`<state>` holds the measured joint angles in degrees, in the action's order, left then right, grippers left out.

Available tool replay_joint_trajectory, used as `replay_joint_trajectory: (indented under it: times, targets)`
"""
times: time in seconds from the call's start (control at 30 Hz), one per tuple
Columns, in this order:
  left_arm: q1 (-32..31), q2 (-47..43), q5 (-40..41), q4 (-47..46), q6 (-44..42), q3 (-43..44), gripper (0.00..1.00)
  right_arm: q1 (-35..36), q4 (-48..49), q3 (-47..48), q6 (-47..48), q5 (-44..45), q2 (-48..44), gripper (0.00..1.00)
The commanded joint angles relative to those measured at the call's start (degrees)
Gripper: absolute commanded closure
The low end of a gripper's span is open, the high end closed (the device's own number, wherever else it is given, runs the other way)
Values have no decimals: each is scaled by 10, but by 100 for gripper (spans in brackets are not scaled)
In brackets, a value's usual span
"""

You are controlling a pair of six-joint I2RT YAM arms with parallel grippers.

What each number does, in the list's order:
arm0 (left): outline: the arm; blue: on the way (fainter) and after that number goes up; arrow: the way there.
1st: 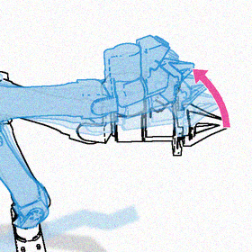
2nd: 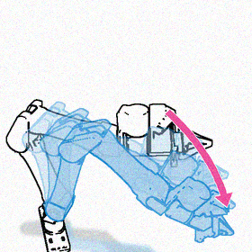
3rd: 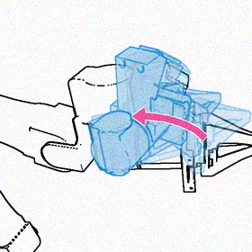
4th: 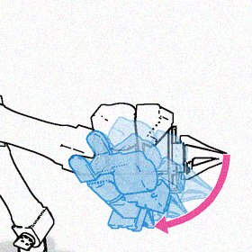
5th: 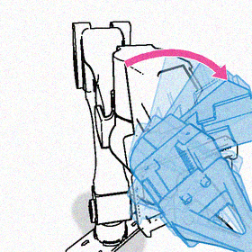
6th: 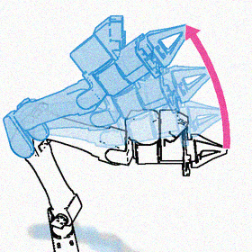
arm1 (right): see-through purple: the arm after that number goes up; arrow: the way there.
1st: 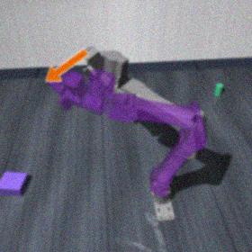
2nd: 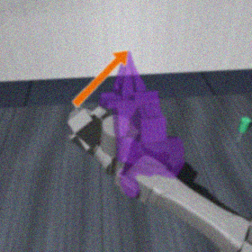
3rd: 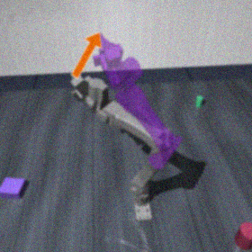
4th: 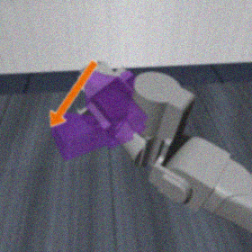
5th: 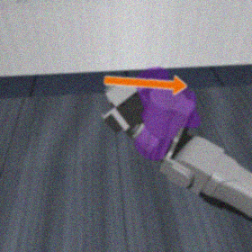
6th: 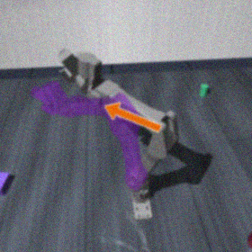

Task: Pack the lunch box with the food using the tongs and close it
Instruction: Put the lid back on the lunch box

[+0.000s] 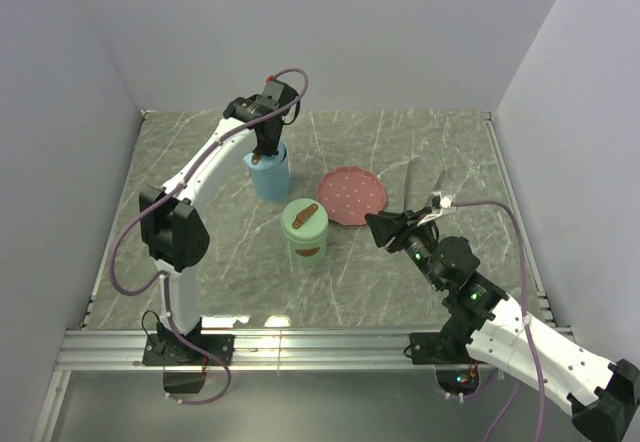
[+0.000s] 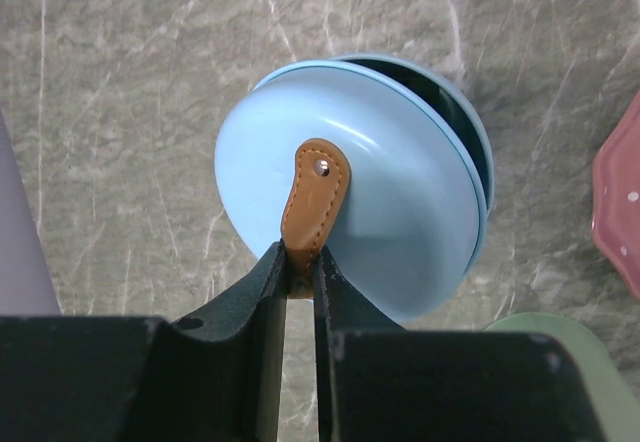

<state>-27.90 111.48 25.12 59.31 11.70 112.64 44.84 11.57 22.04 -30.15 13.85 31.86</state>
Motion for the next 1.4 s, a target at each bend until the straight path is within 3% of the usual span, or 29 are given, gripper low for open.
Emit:
replay_joint_trajectory:
  times: [0.0,0.33,0.5,0.83,1.37]
  targets:
    - [-11,26,38,22,-12,65,100,-3,26,6,9,0,-1,49]
    - [-20,79,65,61,-41,135,91,-4,37,5,8,-12,20,49]
    - [-22,88,70,53,-50,146,82,-4,46,8,8,-20,41,49]
    - [-42,87,95,29,-72,171,73,-4,59,14,8,-35,73,49]
    - [-42,93,88,-2,-89,152,68,-4,62,14,8,-40,84,49]
